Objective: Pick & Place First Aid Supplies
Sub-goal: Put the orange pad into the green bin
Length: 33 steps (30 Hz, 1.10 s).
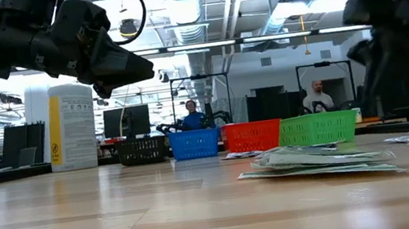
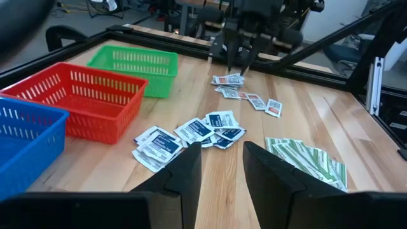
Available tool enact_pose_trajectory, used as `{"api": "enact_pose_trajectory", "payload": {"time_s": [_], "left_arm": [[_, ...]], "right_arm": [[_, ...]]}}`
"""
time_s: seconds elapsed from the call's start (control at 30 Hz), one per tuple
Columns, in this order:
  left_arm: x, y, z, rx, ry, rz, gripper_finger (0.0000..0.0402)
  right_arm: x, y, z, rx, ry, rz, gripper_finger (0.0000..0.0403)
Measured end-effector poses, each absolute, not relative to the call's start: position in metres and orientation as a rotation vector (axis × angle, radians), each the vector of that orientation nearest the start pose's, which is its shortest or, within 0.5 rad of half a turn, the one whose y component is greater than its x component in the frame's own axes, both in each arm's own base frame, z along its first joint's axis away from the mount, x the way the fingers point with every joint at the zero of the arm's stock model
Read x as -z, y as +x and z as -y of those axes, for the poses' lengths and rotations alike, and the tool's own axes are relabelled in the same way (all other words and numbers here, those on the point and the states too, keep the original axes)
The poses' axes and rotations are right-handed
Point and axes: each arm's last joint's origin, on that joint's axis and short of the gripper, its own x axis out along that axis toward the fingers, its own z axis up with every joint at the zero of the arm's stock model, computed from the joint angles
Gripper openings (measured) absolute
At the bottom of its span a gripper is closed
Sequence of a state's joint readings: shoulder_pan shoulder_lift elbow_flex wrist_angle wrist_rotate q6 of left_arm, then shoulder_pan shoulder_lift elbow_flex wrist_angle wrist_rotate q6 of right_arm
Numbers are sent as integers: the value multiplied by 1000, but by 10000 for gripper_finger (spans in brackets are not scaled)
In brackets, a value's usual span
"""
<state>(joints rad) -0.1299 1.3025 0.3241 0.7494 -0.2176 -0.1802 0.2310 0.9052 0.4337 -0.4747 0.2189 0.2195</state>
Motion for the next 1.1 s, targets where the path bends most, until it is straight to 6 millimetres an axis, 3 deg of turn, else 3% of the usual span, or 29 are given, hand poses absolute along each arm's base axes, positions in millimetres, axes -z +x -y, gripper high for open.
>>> {"api": "enact_pose_trajectory", "payload": {"time_s": [0.17,0.3,0.4,0.57,0.93,1.1], "left_arm": [[-167,229,24,-107,-139,-217,116],[-167,229,24,-107,-140,-216,116],[-167,229,24,-107,-140,-216,116],[-167,229,24,-106,-141,-210,116],[-168,229,24,-105,-142,-204,116],[-168,229,24,-105,-142,-203,116]], "right_arm": [[-188,139,-35,96,74,-769,98],[-188,130,-42,91,247,-700,98],[-185,130,-52,9,283,-659,98],[-176,130,-67,-60,246,-696,98],[-149,141,-83,51,331,-837,98],[-140,151,-92,-24,318,-859,98]]}}
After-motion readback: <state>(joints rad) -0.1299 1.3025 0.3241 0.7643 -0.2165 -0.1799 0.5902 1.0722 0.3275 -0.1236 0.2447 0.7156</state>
